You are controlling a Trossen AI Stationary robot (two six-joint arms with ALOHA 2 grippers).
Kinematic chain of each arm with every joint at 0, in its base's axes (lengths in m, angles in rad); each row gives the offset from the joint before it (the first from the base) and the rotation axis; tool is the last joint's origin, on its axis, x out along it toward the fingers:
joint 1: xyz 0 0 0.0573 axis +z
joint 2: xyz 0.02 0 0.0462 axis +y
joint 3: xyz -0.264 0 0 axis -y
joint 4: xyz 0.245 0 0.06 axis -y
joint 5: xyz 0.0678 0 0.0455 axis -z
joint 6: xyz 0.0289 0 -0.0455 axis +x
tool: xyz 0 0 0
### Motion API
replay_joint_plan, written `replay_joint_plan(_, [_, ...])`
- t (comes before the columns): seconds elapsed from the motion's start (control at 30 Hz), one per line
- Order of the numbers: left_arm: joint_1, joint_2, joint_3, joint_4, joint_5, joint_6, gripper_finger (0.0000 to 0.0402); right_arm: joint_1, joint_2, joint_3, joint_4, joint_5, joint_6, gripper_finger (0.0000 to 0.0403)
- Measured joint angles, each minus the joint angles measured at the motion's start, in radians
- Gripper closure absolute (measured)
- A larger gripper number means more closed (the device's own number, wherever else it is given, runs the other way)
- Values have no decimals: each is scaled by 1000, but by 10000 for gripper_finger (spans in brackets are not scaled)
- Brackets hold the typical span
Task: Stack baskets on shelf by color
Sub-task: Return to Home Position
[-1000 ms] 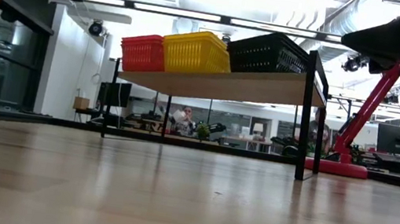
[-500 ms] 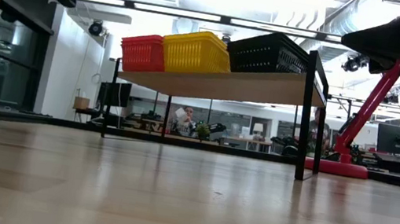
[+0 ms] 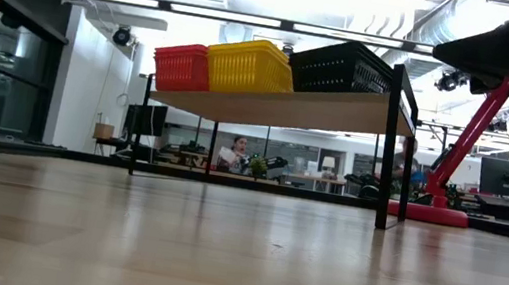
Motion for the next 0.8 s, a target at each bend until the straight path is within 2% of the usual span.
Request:
replay_joint_plan(0.1, [0,-56,0,-27,7,-1,401,0,0,0,0,0,0,402])
replay_joint_plan(0.8, [0,-54,-84,-8,16,-28,401,0,0,0,1,0,-17,402])
